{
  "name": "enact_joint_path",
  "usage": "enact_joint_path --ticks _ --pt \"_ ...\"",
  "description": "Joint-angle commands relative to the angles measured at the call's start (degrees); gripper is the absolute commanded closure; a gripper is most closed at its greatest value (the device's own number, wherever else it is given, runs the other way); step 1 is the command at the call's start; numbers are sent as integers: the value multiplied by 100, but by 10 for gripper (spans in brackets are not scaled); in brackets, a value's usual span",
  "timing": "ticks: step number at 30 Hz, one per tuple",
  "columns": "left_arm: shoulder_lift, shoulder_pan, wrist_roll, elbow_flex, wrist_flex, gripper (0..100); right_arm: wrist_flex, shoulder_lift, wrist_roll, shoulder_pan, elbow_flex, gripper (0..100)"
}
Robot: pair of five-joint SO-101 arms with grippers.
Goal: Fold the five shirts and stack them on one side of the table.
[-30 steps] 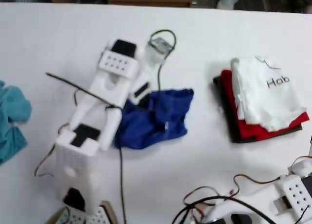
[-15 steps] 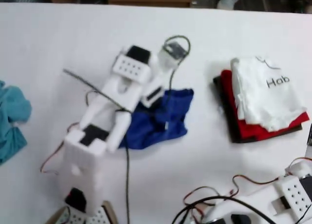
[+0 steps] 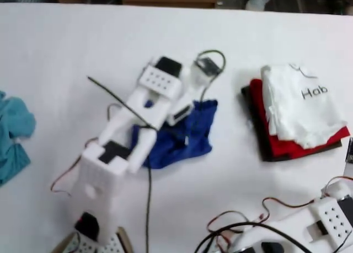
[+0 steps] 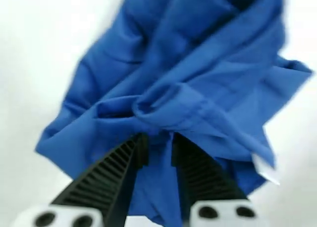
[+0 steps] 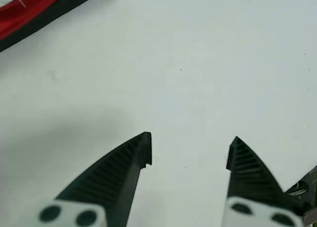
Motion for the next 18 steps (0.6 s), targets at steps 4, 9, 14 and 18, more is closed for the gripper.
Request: enact_joint_path --ticks 4,9,14,18 --pt "-536 598 35 -242 202 898 -75 -145 -18 48 -18 745" --pt "-536 668 26 -567 501 898 -84 -145 0 382 -18 745" --pt "-554 765 35 -1007 765 898 -92 -145 26 523 -18 745" --pt "-826 809 35 -1059 765 897 -92 -145 26 470 -18 745"
